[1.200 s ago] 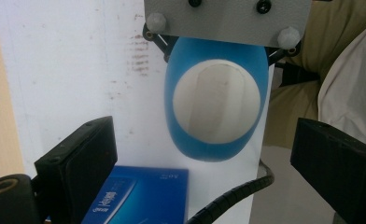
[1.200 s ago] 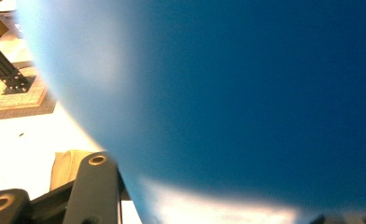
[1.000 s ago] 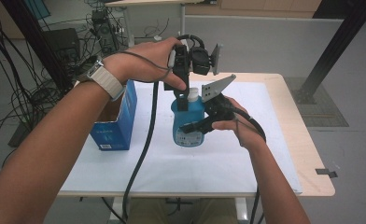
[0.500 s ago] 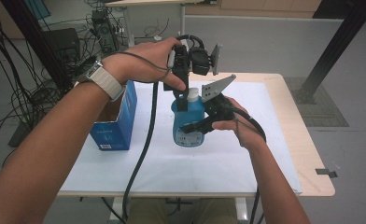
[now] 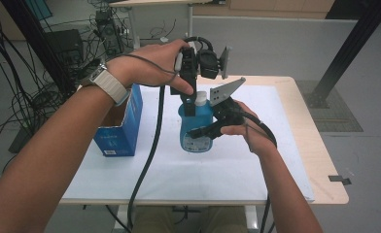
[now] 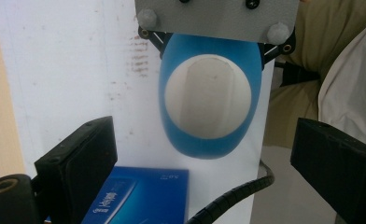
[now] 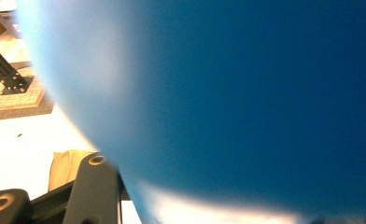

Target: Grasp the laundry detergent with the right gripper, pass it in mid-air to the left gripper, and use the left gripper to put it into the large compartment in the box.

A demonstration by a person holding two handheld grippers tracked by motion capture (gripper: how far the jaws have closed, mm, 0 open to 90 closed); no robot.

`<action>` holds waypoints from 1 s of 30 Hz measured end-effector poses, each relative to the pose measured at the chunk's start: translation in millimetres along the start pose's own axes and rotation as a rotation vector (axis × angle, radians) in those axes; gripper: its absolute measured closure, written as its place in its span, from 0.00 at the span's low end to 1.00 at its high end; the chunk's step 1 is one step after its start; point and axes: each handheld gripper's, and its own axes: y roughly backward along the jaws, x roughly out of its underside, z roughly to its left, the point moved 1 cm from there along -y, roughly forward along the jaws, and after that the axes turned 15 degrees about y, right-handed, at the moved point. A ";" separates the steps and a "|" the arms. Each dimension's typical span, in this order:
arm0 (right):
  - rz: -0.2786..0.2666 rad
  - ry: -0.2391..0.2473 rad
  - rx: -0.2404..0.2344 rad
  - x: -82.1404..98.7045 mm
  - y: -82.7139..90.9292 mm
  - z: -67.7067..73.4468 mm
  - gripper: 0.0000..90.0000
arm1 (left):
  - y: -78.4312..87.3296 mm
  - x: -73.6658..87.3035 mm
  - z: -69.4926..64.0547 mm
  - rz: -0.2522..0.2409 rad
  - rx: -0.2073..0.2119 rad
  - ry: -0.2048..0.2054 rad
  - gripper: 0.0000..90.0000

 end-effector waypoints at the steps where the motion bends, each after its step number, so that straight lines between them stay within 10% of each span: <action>1: 0.000 0.000 -0.001 0.1 0.1 -0.1 0.49 | -0.1 -0.1 0.0 0.000 0.000 0.001 0.08; 30: -0.004 0.007 -0.007 -2.2 -0.9 2.5 0.49 | -7.7 -5.4 -7.6 -0.016 -0.013 -0.021 0.08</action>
